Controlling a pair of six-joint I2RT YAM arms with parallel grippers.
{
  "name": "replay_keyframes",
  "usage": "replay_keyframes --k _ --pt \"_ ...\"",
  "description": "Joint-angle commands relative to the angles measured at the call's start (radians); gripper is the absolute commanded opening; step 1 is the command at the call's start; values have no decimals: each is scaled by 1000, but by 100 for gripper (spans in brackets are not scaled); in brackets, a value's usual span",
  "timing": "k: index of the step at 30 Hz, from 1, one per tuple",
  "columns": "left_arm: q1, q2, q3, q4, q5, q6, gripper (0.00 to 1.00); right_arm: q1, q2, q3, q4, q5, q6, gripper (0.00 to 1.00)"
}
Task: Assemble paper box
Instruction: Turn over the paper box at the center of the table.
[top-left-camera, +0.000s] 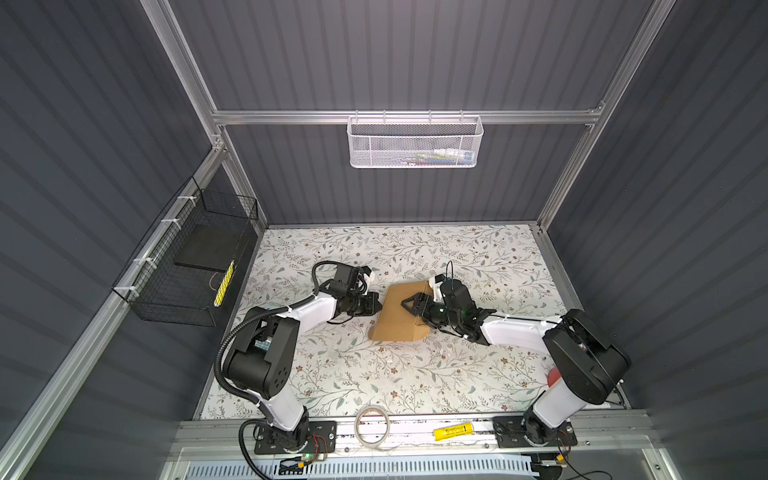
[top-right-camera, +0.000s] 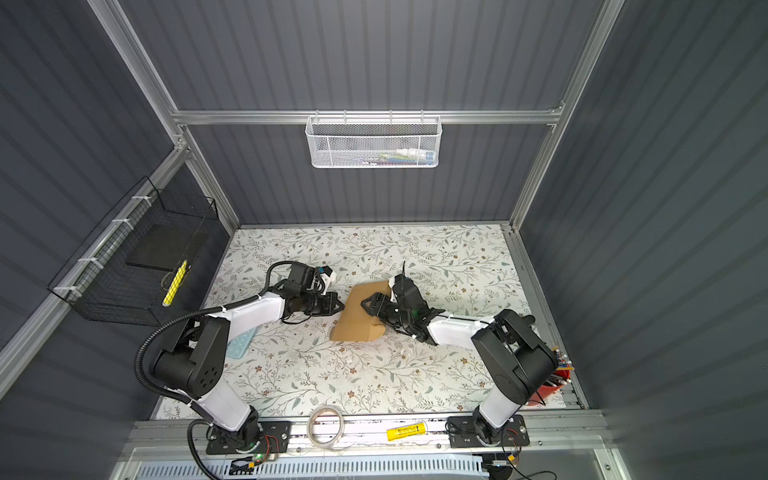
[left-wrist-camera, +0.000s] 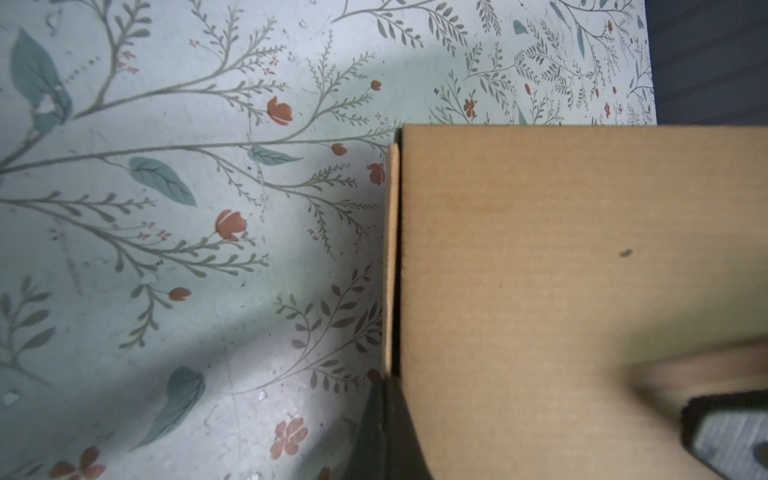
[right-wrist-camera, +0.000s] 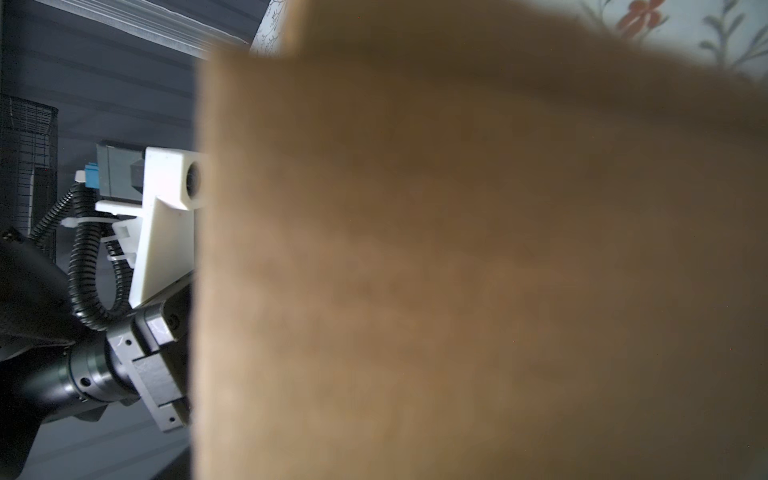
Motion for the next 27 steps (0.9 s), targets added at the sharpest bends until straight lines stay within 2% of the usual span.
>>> replay_keyframes --k 1,8,18,27 --pt "-10 10 0 14 37 -13 4 10 12 31 35 -15 13 74" --pt "-10 16 18 14 37 -20 6 12 1 28 30 -3 10 71" --pt "-10 3 34 27 14 -46 17 10 -15 30 21 4 0 66" --pt "-9 -1 64 19 13 -53 21 6 -34 11 25 17 0 63"
